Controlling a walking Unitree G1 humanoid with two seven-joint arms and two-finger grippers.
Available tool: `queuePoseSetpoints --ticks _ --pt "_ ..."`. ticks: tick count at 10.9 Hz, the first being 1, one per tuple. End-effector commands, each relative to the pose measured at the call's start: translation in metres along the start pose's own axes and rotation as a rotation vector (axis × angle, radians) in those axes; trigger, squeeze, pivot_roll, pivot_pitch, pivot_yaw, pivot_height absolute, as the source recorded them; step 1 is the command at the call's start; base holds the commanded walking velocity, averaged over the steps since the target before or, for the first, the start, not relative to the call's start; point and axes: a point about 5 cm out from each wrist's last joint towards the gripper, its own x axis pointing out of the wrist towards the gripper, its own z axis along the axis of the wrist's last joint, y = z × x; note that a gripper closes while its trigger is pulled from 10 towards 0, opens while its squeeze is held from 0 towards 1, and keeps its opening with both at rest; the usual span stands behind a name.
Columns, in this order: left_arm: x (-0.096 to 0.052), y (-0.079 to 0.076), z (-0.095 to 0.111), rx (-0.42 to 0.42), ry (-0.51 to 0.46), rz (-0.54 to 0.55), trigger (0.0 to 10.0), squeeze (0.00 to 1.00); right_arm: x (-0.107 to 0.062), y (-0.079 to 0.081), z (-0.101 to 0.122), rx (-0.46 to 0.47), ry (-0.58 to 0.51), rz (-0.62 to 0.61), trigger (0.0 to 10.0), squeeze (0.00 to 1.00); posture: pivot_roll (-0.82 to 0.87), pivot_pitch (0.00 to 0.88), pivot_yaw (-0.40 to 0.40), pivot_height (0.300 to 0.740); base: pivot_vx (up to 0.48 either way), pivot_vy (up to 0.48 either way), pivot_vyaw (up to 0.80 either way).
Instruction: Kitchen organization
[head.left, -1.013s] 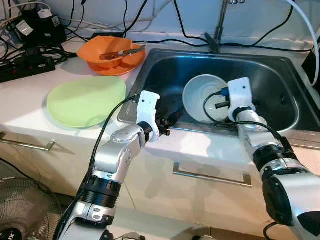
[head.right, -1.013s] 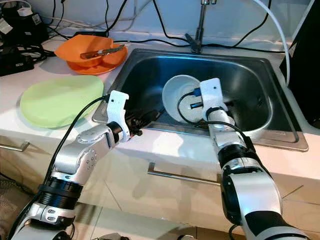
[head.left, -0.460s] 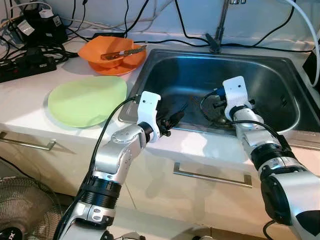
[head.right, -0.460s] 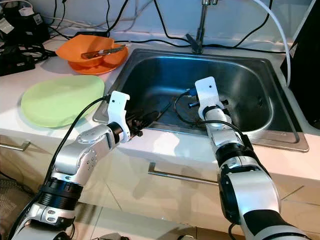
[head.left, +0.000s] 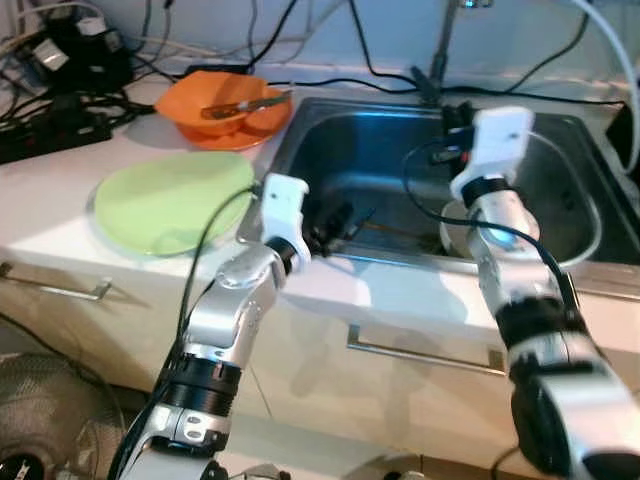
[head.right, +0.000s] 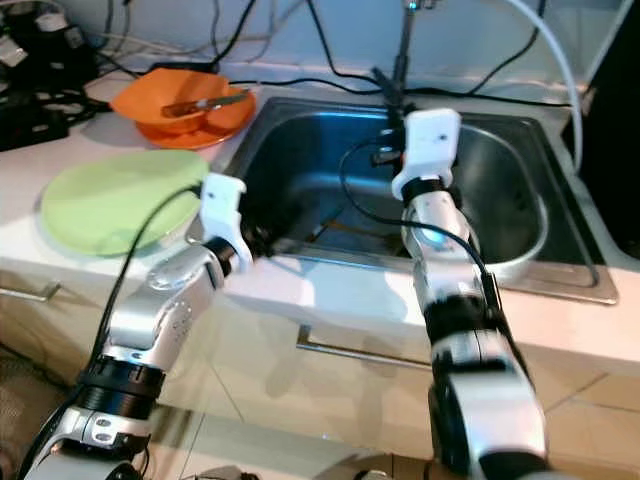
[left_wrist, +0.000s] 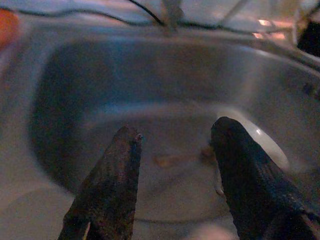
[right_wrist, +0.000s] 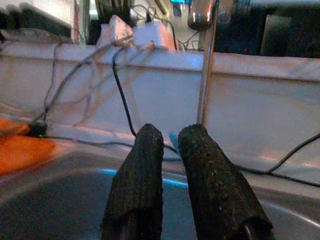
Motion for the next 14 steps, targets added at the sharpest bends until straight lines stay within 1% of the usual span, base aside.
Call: queuePoseSetpoints --ticks 1,2,3,5,6,7,8,9,10,11,12,13,14 --pt "0.001 0.006 0.005 0.021 -0.037 0.043 10.0 0.0 -0.007 0.003 0.009 0.036 -0.051 0.008 10.0 0.0 0.0 0.032 0.046 0.74 0.0 0.0 0.0" --pt "0.0 0.01 0.007 0.023 -0.073 0.065 10.0 0.0 -0.023 0.003 0.01 0.044 -0.065 0.01 10.0 0.0 -0.01 0.031 0.05 0.74 0.0 0.0 0.0" --pt "-0.002 0.013 0.008 0.042 -0.097 0.08 10.0 0.0 -0.036 0.0 0.006 0.056 -0.053 -0.011 10.0 0.0 -0.01 0.031 0.052 0.74 0.0 0.0 0.0" --pt "-0.006 0.018 0.008 0.058 -0.132 0.102 10.0 0.0 -0.061 -0.005 -0.003 0.063 -0.009 -0.039 10.0 0.0 -0.03 0.027 0.059 0.74 0.0 0.0 0.0" --pt "-0.009 0.02 0.007 0.072 -0.143 0.107 10.0 0.0 -0.07 -0.003 -0.008 0.08 0.017 -0.043 10.0 0.0 -0.03 0.026 0.061 0.74 0.0 0.0 0.0" --pt "-0.011 0.022 0.004 0.102 -0.145 0.113 10.0 0.0 -0.078 0.003 -0.017 0.101 0.058 -0.044 10.0 0.0 -0.03 0.022 0.064 0.74 0.0 0.0 0.0" --pt "-0.013 0.023 0.003 0.117 -0.147 0.117 10.0 0.0 -0.082 0.011 -0.024 0.127 0.091 -0.045 10.0 0.0 -0.03 0.021 0.065 0.74 0.0 0.0 0.0" --pt "-0.015 0.025 0.003 0.14 -0.152 0.129 10.0 0.0 -0.085 0.019 -0.028 0.158 0.112 -0.036 10.0 0.0 -0.02 0.018 0.066 0.74 0.0 0.0 0.0" --pt "-0.016 0.027 0.003 0.162 -0.156 0.143 10.0 0.0 -0.086 0.024 -0.03 0.172 0.123 -0.032 10.0 0.0 -0.01 0.012 0.067 0.74 0.0 0.0 0.0" --pt "-0.021 0.032 0.009 0.205 -0.189 0.175 10.0 0.0 -0.086 0.033 -0.035 0.194 0.142 -0.024 10.0 0.0 -0.01 0.01 0.069 0.74 0.0 0.0 0.0" --pt "-0.024 0.035 0.015 0.285 -0.205 0.195 10.0 0.0 -0.086 0.038 -0.037 0.204 0.151 -0.019 10.0 0.0 0.0 0.005 0.071 0.74 0.0 0.0 0.0" --pt "-0.033 0.04 0.03 0.414 -0.243 0.234 10.0 0.0 -0.086 0.041 -0.039 0.216 0.16 -0.022 10.0 0.0 0.0 0.006 0.072 0.74 0.0 0.0 0.0" --pt "-0.038 0.042 0.035 0.496 -0.251 0.244 10.0 0.0 -0.086 0.042 -0.04 0.219 0.164 -0.022 10.0 0.0 0.01 0.01 0.072 0.74 0.0 0.0 0.0"
